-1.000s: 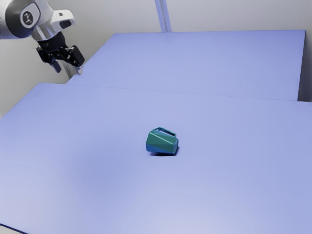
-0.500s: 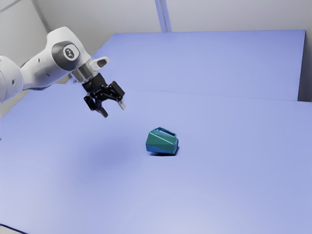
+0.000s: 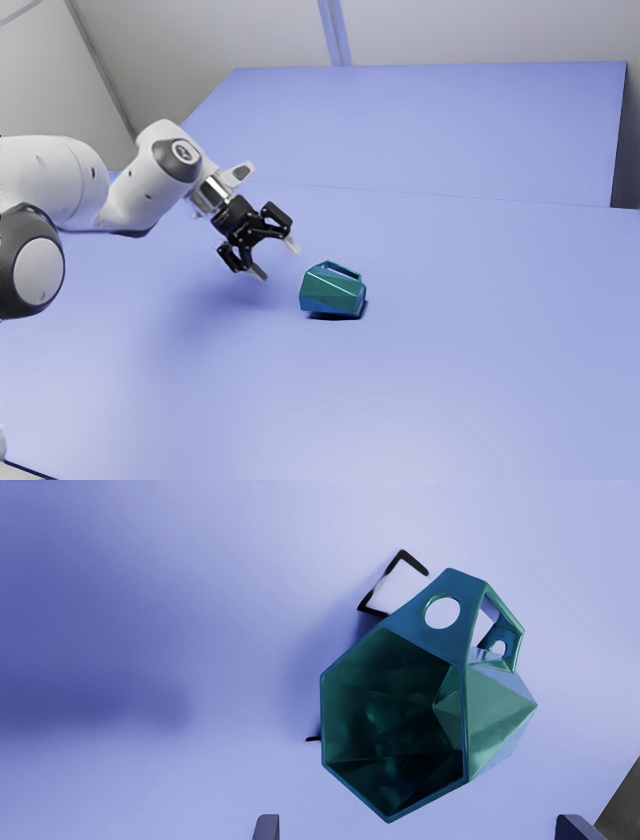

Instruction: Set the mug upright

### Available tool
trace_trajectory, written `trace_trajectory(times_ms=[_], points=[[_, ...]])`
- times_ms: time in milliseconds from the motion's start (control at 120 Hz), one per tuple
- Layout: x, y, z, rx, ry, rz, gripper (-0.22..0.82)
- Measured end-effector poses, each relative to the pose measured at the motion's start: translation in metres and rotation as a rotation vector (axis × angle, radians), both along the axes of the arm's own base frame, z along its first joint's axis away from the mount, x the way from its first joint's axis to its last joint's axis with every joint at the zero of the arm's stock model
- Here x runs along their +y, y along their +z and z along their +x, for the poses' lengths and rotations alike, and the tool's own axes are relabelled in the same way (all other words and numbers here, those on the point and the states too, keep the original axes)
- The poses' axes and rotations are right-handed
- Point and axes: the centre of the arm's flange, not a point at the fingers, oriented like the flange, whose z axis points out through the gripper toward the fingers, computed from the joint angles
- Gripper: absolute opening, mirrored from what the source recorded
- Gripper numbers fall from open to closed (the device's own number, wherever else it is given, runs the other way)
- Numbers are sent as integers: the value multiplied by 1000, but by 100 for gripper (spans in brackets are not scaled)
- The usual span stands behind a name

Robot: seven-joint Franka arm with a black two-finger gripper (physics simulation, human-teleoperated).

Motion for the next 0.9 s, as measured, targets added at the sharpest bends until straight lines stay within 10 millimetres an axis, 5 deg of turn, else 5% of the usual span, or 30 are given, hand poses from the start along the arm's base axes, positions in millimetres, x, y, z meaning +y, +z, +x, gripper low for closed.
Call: trace_trajectory(times_ms=[625,900], points=[[-55,-49,16,19,96,-170,60],[-59,-44,21,-4,99,-153,2]])
